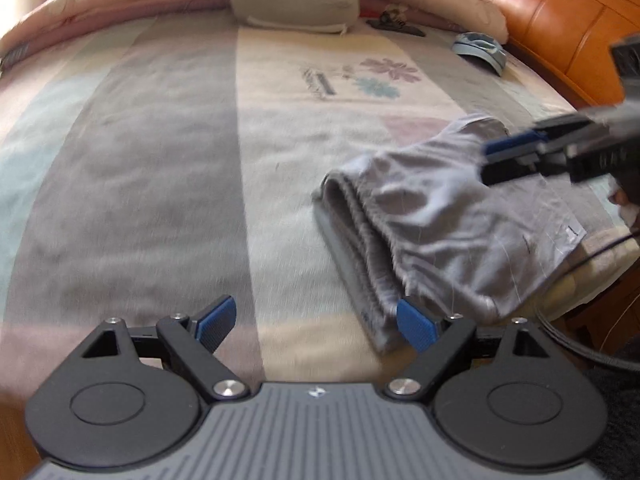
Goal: Fold clothes
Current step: 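Lay the waistband onto the cuffs and open the right tool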
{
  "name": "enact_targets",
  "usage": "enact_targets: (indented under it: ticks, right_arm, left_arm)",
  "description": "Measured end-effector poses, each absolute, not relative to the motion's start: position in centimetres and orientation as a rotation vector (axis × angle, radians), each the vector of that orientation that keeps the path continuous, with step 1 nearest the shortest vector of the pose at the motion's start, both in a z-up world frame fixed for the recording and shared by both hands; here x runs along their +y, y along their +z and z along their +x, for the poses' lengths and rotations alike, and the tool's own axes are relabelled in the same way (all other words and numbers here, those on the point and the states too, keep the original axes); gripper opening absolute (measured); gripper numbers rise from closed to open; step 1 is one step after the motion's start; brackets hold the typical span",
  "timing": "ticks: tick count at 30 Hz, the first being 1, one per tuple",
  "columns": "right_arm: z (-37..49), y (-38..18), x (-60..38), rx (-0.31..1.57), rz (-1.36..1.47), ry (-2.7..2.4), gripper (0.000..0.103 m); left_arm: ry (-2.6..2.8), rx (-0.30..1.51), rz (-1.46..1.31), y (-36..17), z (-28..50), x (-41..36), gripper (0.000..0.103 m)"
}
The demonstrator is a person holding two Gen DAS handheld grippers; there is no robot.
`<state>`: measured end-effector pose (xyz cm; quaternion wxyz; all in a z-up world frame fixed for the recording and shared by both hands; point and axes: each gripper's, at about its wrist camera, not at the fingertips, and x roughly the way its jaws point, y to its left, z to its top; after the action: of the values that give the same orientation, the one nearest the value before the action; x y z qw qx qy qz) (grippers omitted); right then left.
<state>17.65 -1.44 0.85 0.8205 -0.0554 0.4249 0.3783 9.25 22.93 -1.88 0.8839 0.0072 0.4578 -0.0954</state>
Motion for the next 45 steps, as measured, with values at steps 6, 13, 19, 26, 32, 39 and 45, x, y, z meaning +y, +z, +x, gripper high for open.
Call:
enact_targets:
  ticks: [6, 13, 19, 26, 32, 39, 45]
  right_arm:
    - [15.5, -1.4, -9.1, 0.913, -0.296, 0.567, 0.064]
    - [13.9, -2.6, -14.7, 0.881, -0.202, 0.524, 0.064]
    - [13.5, -5.3, -17.0, 0.909, -0.096, 0.569, 0.060]
    - [11.9, -3.5, -20.5, 0.880, -0.114, 0.591, 0.061]
    - [15.8, -3.0, -19.7, 0.790, -0.042, 0.705, 0.061]
    - [25.3, -3.0, -19.7, 0.750, 0.099, 0.842, 0.061]
    - [34.6, -4.9, -18.1, 0.917, 0.225, 0.964, 0.059]
  left_arm:
    - [-0.315, 0.842, 0.048, 0.3, 12.5, 19.0, 0.087]
    - [-0.461, 0.889, -0.018, -2.4, 14.8, 14.1, 0.088]
    - [-0.355, 0.936, -0.043, -4.6, 14.0, 16.0, 0.084]
    - [-0.326, 0.916, 0.037, -1.8, 15.1, 11.8, 0.084]
    - [-0.357, 0.942, 0.031, -2.2, 16.7, 7.1, 0.085]
    - [-0.181, 1.020, -0.056, -4.1, 15.7, 7.6, 0.085]
    - [-0.075, 1.011, -0.098, -4.0, 15.0, 7.2, 0.085]
